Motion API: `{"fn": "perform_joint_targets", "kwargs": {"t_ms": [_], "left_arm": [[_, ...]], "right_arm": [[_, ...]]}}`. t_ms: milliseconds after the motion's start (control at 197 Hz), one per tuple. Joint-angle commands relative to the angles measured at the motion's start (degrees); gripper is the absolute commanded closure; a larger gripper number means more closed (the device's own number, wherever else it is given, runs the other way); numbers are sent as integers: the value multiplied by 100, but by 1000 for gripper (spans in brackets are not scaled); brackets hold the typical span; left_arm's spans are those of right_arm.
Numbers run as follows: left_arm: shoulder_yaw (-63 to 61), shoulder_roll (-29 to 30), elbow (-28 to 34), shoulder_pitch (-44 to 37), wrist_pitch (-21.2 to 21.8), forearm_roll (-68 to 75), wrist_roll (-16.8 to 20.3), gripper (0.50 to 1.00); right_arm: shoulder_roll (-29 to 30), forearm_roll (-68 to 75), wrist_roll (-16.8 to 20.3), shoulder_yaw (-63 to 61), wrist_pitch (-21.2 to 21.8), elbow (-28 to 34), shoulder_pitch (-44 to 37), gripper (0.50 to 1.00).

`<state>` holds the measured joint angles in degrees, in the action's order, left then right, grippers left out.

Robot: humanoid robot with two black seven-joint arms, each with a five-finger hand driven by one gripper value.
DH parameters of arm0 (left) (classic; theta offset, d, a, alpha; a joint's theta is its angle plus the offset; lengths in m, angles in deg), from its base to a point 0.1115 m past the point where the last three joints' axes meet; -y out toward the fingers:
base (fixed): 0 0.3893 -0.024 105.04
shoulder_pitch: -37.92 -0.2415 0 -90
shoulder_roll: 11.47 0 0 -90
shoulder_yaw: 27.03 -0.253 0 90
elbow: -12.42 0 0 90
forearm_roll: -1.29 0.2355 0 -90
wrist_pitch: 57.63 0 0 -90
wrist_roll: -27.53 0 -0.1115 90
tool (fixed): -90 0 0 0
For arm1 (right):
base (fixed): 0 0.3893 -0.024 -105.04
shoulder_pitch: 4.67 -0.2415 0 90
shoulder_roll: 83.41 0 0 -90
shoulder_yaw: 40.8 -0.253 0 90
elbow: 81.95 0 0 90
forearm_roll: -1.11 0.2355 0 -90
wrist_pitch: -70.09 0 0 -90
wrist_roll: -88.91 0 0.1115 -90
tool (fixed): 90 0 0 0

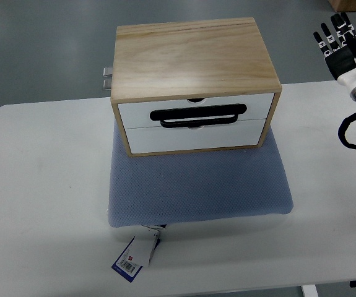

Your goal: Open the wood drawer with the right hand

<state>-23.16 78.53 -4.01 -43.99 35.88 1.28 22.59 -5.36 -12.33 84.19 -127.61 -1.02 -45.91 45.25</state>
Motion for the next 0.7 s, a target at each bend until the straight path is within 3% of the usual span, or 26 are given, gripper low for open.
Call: {"fn": "perform_joint_targets", "kwargs": {"t_ms": [0,193,422,427,447,493,498,564,696], "left_arm": [[-1,0,0,0,9,1,2,500],[-1,0,-18,0,62,1,10,500],[-19,0,-97,0,35,36,-7,500],[-19,0,-114,0,-8,45,-7,500],[-10,0,-114,0,-17,45,-7,500],[-10,0,-114,0,-17,45,-7,500],[-10,0,-184,0,-26,45,-7,500],[-27,0,-325,-18,-9,36,-7,500],[-45,0,-360,-18,-17,36,-16,500]], "right_arm": [[-9,0,-3,6,0,0,-8,556],[-53,-18,15,32,-35,44,-88,556],[-598,-501,279,717,-97,167,-738,556],[-850,-632,444,1074,-192,350,-947,556],[-958,-677,524,1235,-228,474,-1010,556],[-958,-677,525,1236,-228,474,-1010,556],[-1228,-816,716,1645,-324,857,-1132,556],[-1687,-1133,972,2237,-360,1396,-1344,556],[-2365,-1652,1377,3460,-307,2030,-2109,556]]}}
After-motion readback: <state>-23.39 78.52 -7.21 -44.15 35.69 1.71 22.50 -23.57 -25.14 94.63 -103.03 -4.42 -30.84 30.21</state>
